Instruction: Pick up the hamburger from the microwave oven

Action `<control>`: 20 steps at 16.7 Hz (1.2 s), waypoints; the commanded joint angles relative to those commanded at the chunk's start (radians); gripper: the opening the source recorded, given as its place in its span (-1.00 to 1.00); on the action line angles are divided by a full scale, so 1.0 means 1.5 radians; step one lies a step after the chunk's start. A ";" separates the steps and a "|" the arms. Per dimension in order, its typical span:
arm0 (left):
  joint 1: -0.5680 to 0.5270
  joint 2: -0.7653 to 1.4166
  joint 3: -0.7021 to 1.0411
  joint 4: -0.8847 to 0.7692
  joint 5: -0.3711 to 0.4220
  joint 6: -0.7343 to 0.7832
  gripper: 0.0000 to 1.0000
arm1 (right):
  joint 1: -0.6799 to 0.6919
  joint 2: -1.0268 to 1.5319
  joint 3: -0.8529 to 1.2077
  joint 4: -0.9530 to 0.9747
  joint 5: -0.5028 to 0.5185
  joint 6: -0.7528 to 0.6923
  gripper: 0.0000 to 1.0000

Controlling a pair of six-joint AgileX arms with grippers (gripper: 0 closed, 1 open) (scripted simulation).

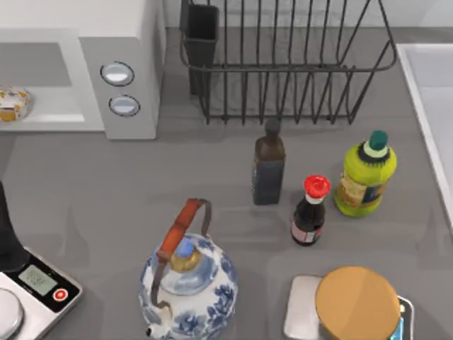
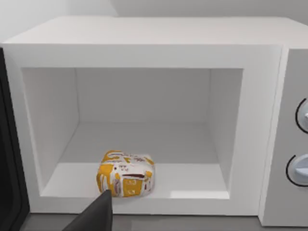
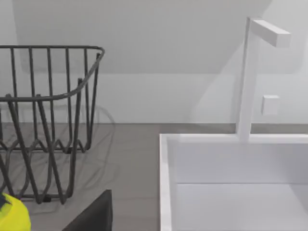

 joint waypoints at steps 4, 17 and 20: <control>0.000 0.000 0.000 0.000 0.000 0.000 1.00 | 0.000 0.000 0.000 0.000 0.000 0.000 1.00; 0.029 0.371 0.145 0.202 0.035 0.013 1.00 | 0.000 0.000 0.000 0.000 0.000 0.000 1.00; 0.045 0.586 0.221 0.308 0.053 0.020 1.00 | 0.000 0.000 0.000 0.000 0.000 0.000 1.00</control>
